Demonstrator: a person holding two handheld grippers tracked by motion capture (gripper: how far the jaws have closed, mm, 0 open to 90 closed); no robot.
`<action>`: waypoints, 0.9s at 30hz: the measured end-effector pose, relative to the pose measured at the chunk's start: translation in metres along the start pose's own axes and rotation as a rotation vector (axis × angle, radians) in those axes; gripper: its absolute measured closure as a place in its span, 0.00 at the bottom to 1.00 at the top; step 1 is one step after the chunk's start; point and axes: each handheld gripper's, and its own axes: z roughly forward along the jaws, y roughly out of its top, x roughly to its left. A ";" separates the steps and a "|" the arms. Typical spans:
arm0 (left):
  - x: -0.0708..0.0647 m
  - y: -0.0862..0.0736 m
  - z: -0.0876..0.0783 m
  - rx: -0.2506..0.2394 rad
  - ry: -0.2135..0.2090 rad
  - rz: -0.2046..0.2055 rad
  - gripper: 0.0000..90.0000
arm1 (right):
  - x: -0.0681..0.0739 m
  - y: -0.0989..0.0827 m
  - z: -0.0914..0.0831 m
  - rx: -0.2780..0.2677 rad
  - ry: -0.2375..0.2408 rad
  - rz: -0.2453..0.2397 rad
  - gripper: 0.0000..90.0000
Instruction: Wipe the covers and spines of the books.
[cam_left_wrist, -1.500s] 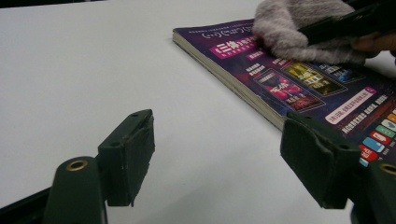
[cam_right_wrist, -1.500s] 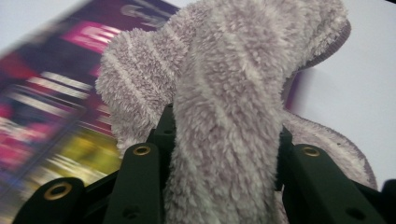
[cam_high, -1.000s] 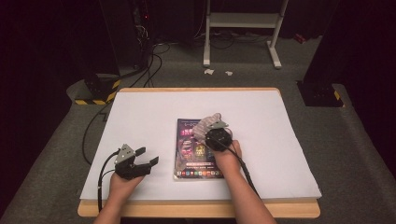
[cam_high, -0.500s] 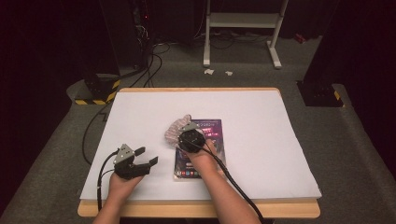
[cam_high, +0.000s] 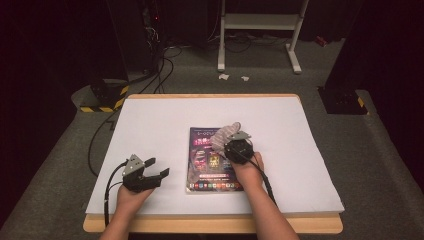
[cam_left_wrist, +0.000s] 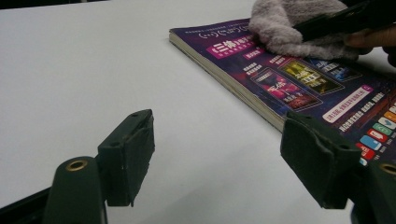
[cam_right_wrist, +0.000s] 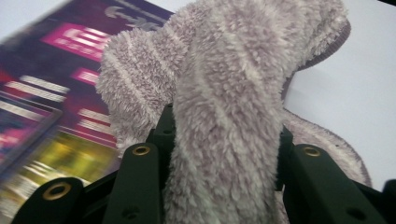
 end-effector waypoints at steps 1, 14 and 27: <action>0.000 0.000 0.000 0.001 0.000 0.001 0.29 | -0.006 -0.002 -0.002 0.001 -0.010 0.010 0.67; -0.002 0.000 0.003 0.006 -0.012 -0.003 0.29 | -0.029 0.019 0.021 0.040 -0.064 0.046 0.66; -0.003 0.001 0.003 -0.002 -0.025 0.000 0.29 | 0.025 0.054 0.054 0.032 -0.005 -0.006 0.67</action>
